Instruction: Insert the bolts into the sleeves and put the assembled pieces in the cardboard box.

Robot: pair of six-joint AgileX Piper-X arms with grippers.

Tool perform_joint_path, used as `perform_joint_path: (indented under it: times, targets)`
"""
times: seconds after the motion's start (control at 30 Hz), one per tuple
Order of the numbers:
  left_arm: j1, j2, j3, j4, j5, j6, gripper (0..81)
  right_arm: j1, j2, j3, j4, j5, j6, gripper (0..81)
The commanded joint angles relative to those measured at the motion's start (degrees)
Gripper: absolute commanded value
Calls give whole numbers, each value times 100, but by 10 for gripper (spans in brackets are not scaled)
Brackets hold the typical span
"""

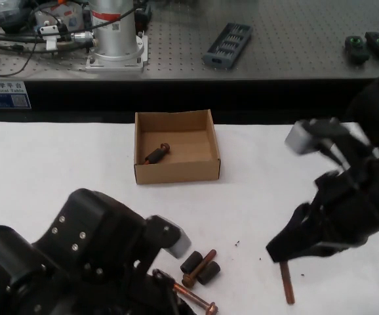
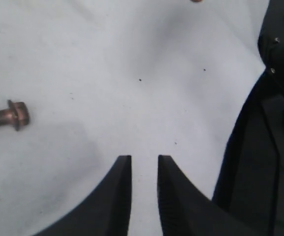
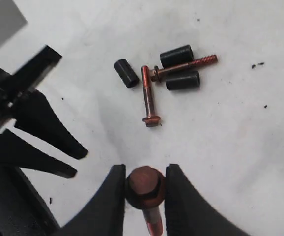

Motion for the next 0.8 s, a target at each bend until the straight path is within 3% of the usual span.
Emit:
perform_joint_path:
  times: [0.0, 0.2, 0.5, 0.77]
  targets:
    - [190, -183, -36, 15, -372, 102, 150, -36, 276, 139, -228, 46, 51, 106]
    - [429, -365, -36, 15, -682, 102, 150, -36, 663, 329, -552, 57, 141, 106]
    - [429, -366, -36, 15, -735, 102, 150, -36, 1000, 421, -776, 110, 286, 106]
    - [429, -353, -36, 15, -1123, 1075, 150, -36, 999, 421, -789, 17, 330, 106]
